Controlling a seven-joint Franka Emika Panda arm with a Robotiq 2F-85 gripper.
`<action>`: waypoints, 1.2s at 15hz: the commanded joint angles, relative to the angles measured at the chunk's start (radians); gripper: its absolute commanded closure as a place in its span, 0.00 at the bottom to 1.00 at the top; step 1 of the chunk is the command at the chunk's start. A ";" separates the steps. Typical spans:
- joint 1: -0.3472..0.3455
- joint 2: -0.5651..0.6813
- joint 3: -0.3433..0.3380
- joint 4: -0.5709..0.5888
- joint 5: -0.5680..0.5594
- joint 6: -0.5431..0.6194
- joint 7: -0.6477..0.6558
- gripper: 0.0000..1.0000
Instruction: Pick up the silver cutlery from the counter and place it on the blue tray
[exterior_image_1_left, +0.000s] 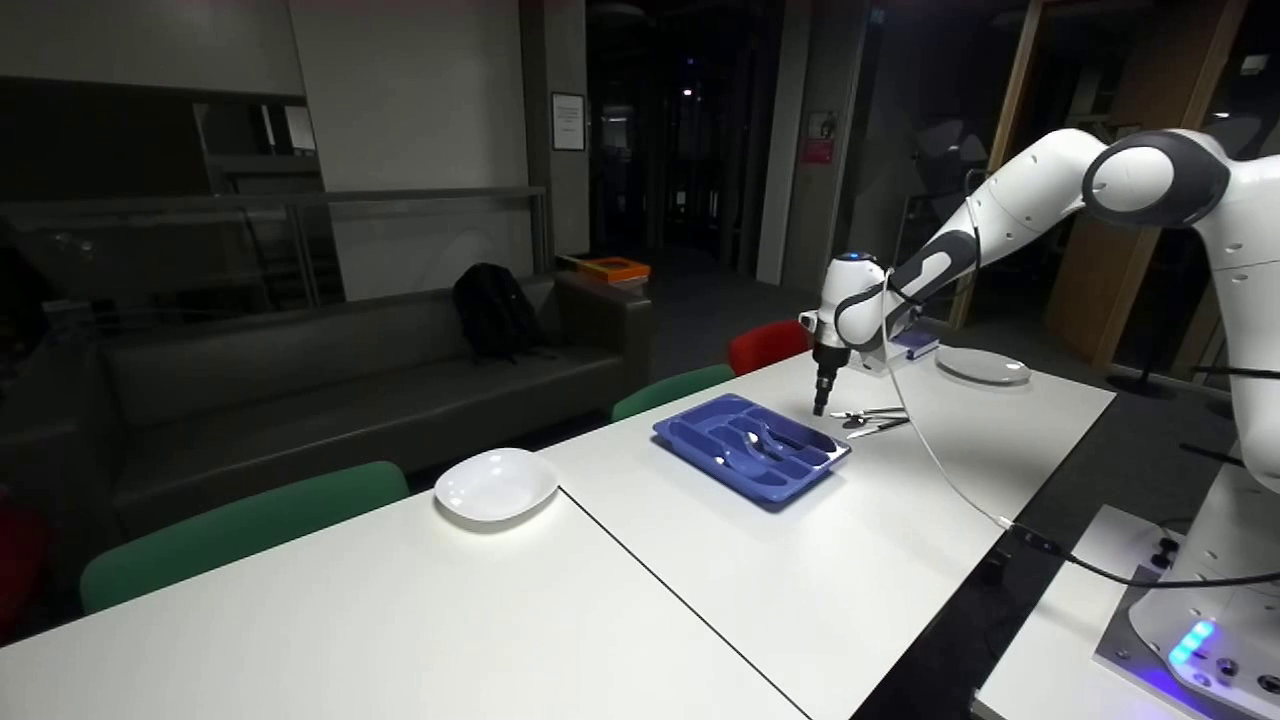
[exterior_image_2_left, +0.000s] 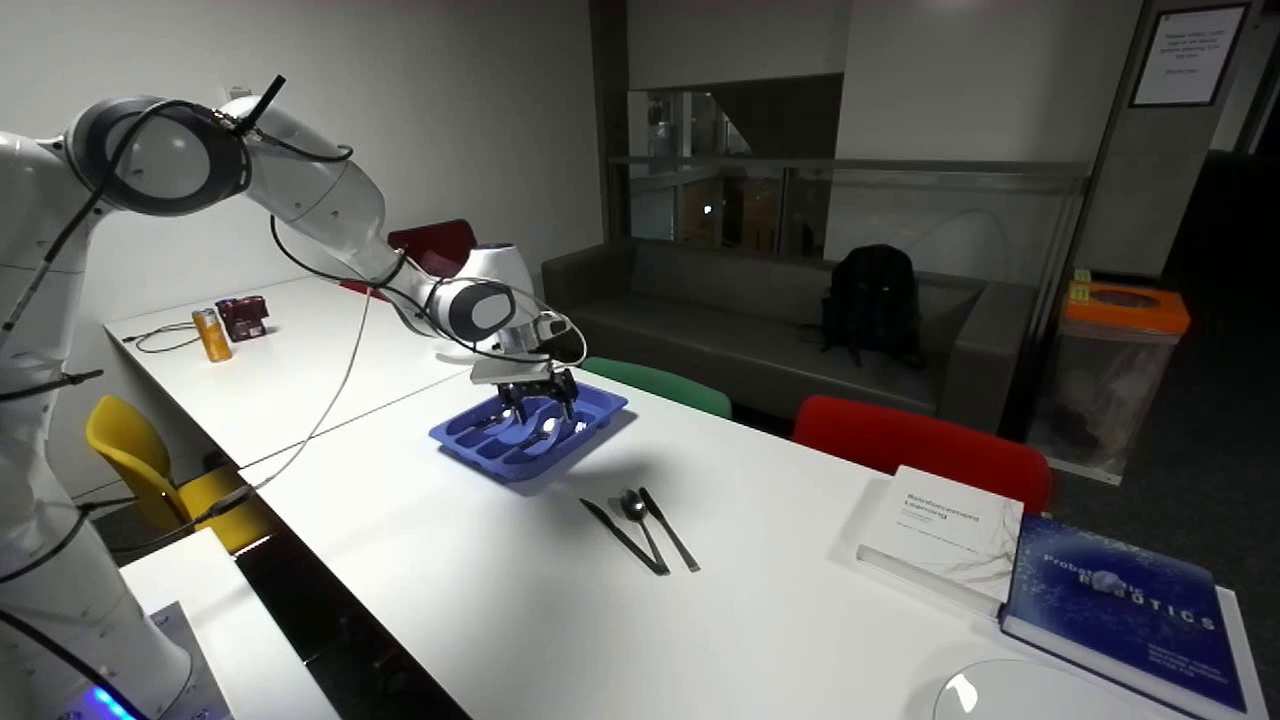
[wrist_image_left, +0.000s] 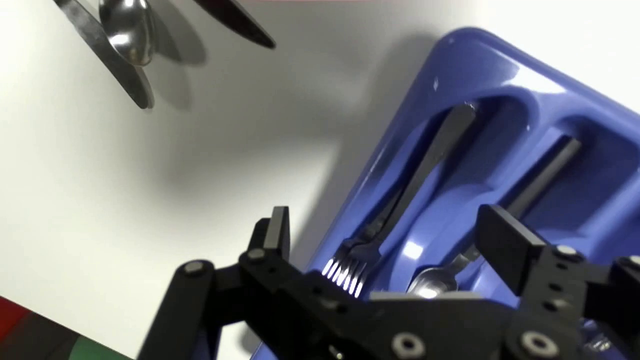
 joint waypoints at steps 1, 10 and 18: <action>-0.127 -0.050 0.073 -0.070 0.018 0.013 -0.251 0.00; -0.252 -0.025 0.069 -0.073 0.106 -0.009 -0.591 0.00; -0.297 0.003 0.062 -0.064 0.179 -0.025 -0.721 0.00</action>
